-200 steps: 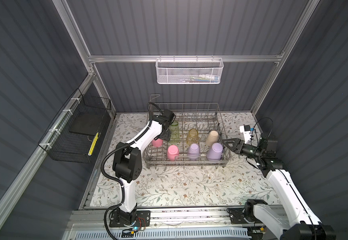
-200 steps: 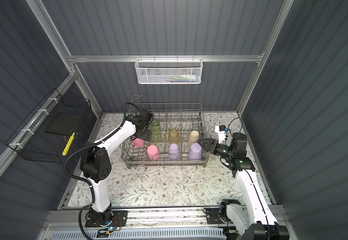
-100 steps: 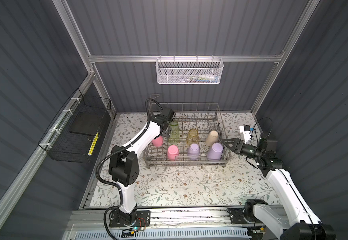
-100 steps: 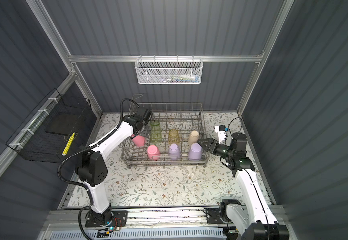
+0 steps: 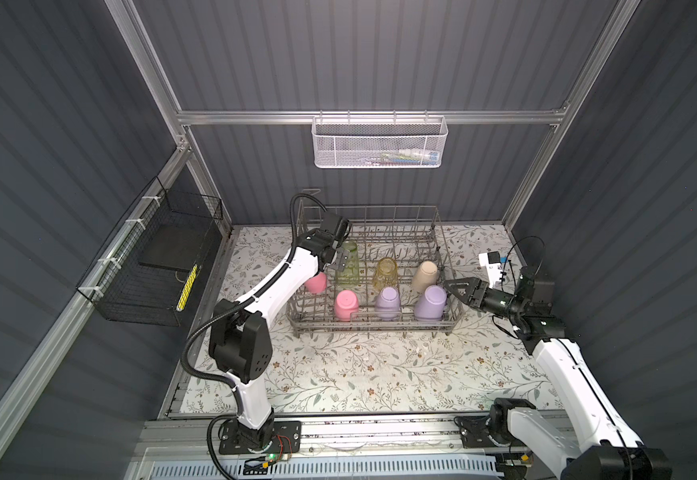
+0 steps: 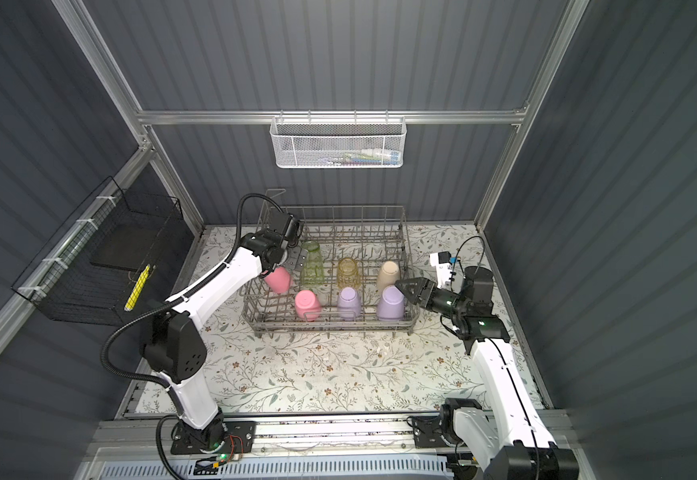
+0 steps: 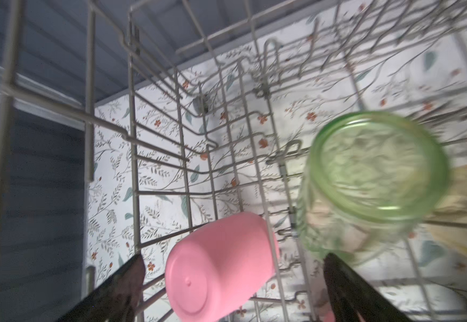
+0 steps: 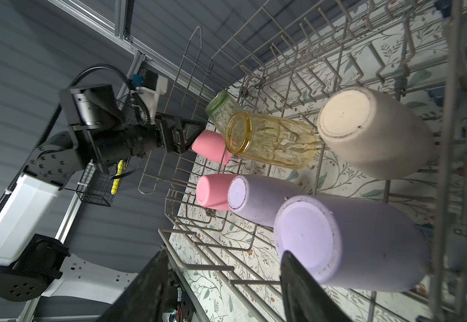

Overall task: Load the cups into the dish rack
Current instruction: 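Lift the open left gripper up out of the rack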

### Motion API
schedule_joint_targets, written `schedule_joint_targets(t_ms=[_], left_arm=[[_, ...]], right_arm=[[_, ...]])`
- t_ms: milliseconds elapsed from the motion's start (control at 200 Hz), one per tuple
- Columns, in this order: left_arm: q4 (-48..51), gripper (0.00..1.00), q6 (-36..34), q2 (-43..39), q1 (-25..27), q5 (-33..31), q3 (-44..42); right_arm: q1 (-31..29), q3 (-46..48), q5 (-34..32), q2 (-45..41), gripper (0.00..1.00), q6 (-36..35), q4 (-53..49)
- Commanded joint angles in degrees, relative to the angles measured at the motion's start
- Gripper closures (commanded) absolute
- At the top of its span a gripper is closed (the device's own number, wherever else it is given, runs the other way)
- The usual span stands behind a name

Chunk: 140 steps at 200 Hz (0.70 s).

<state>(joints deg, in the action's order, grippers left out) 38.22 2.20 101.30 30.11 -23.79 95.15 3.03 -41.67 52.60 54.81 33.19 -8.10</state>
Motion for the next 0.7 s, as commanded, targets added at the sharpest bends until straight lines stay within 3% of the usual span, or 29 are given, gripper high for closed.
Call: schedule_joint_targets(t_ms=[0, 110, 235, 415, 600, 695], left_arm=[[-8.2, 0.0, -1.6, -7.2, 0.6, 9.8, -1.4], [-12.1, 0.0, -1.3, -11.6, 0.6, 14.6, -3.0], [-16.2, 0.0, -0.9, -17.6, 0.6, 15.9, -5.6], [-19.8, 0.0, -2.9, -28.9, 0.6, 4.3, -12.4], [-22.1, 0.0, -7.2, -40.3, -0.3, -12.0, -24.7], [-25.8, 0.0, -5.5, -46.9, -3.5, -12.8, -32.9]], right_arm=[[0.1, -0.2, -0.4, -1.1, 0.36, -0.5, 0.9], [0.1, -0.6, -0.9, -1.4, 0.36, -0.7, 0.5], [0.1, -0.9, -1.7, -2.0, 0.36, -1.0, 0.1], [0.1, -3.0, -7.2, -5.3, 0.36, -5.3, -5.0], [0.1, -6.8, -21.8, -9.5, 0.34, -12.3, -13.1], [0.2, -8.0, -28.4, -10.8, 0.32, -14.3, -13.9]])
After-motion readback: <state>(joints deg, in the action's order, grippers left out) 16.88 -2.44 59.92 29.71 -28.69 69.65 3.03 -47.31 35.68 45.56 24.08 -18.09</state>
